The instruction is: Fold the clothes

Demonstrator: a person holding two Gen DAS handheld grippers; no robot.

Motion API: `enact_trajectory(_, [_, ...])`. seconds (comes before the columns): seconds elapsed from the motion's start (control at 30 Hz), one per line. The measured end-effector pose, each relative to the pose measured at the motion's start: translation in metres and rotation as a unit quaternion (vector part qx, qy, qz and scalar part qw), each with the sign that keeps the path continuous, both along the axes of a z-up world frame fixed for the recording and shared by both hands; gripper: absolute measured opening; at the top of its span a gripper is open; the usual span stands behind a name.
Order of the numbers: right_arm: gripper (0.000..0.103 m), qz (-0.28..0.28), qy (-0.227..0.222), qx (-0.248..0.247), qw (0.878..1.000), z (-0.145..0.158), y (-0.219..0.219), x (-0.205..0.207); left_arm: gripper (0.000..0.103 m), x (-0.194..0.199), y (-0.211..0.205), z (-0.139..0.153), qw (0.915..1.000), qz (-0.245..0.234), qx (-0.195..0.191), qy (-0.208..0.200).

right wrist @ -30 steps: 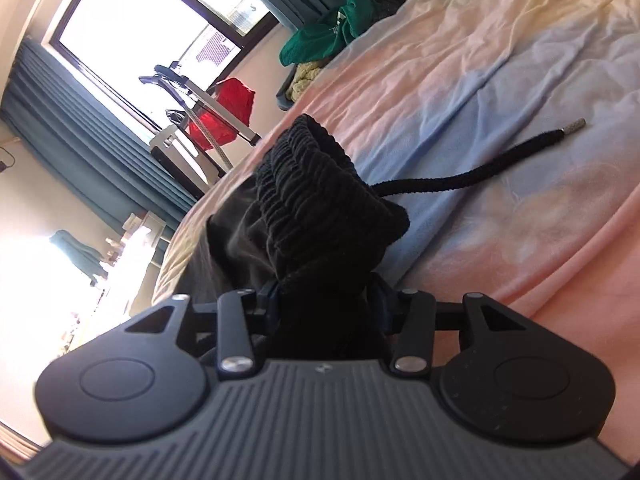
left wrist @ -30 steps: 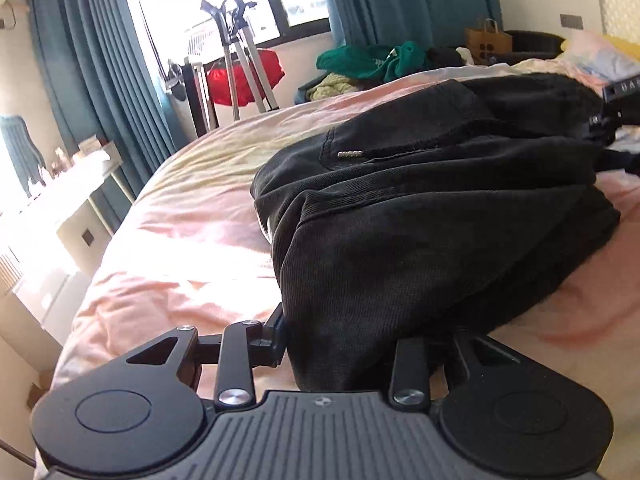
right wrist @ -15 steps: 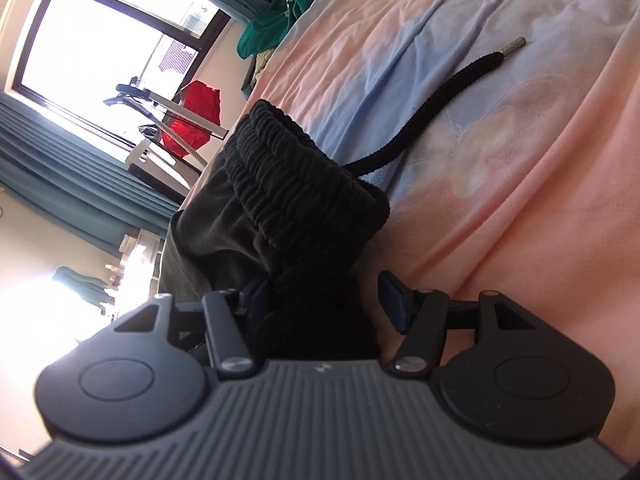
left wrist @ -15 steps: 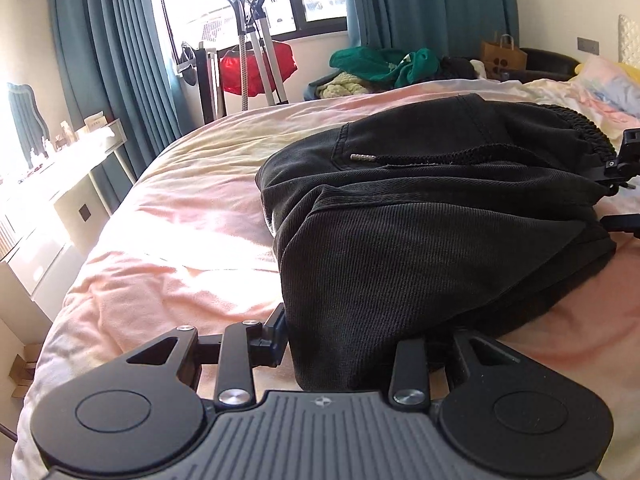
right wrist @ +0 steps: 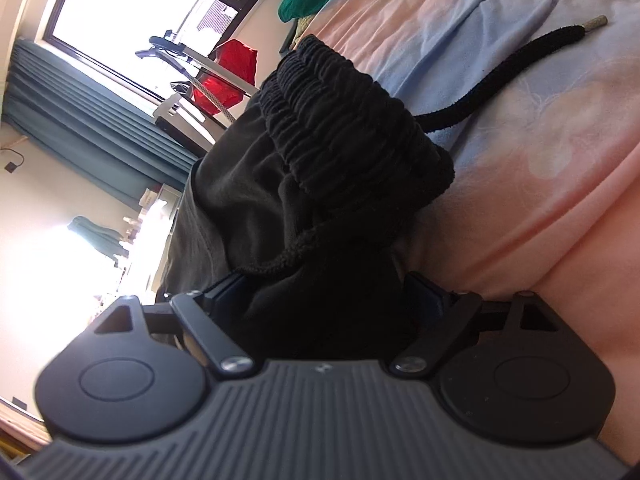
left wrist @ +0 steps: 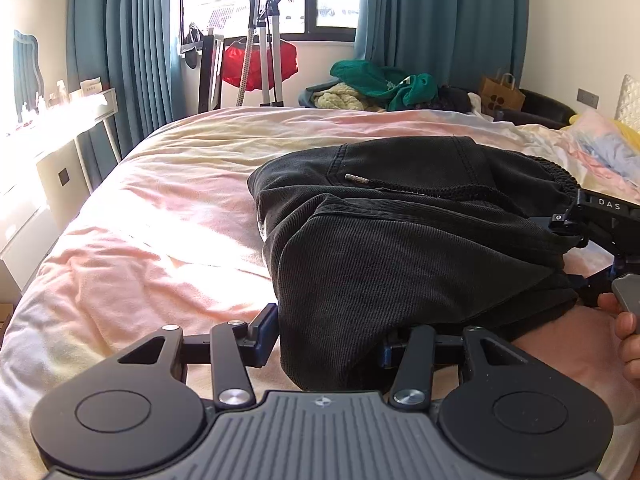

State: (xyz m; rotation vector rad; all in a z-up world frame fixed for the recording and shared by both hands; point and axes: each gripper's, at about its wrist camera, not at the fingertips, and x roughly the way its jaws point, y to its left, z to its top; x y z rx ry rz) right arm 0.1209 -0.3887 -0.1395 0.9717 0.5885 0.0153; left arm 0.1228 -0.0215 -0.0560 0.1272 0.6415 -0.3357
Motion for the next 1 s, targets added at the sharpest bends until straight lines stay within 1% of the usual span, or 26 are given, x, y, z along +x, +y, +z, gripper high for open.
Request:
enact_trajectory(0.1, [0.09, 0.0, -0.012, 0.026, 1.0, -0.003, -0.005, 0.009, 0.05, 0.003, 0.002, -0.002, 0.9999, 0.003, -0.01, 0.007])
enact_trajectory(0.2, [0.09, 0.004, -0.027, 0.073, 0.997, 0.005, -0.013, 0.012, 0.05, 0.007, 0.009, -0.001, 0.9992, 0.013, -0.035, 0.018])
enact_trajectory(0.3, [0.09, 0.017, -0.077, 0.108, 0.991, 0.026, -0.017, 0.006, 0.05, 0.008, 0.018, 0.004, 0.9972, 0.016, -0.07, 0.023])
enact_trajectory(0.43, [0.09, 0.046, -0.129, 0.119, 0.983, 0.044, -0.013, 0.001, 0.05, 0.01, 0.028, 0.005, 0.9931, 0.031, -0.106, 0.037])
enact_trajectory(0.53, [0.09, 0.042, -0.113, 0.12, 0.985, 0.037, -0.014, 0.003, 0.05, 0.013, 0.034, 0.003, 0.9894, 0.041, -0.129, 0.053])
enact_trajectory(0.57, [0.09, 0.04, -0.106, 0.121, 0.986, 0.034, -0.014, 0.003, 0.052, 0.014, 0.035, 0.002, 0.9889, 0.044, -0.13, 0.056])
enact_trajectory(0.67, [0.09, 0.034, -0.085, 0.122, 0.988, 0.026, -0.015, 0.005, 0.052, 0.016, 0.039, -0.001, 0.9873, 0.058, -0.132, 0.065])
enact_trajectory(0.77, [0.09, 0.027, -0.064, 0.123, 0.99, 0.017, -0.016, 0.007, 0.053, 0.017, 0.047, -0.003, 0.9835, 0.071, -0.149, 0.073])
enact_trajectory(0.9, [0.089, 0.024, -0.037, 0.12, 0.992, 0.006, -0.016, 0.011, 0.053, 0.02, 0.062, -0.006, 0.9745, 0.092, -0.185, 0.089])
enact_trajectory(1.0, [0.089, 0.042, -0.02, 0.104, 0.993, -0.001, -0.01, 0.021, 0.053, 0.025, 0.075, -0.011, 0.9631, 0.108, -0.222, 0.108])
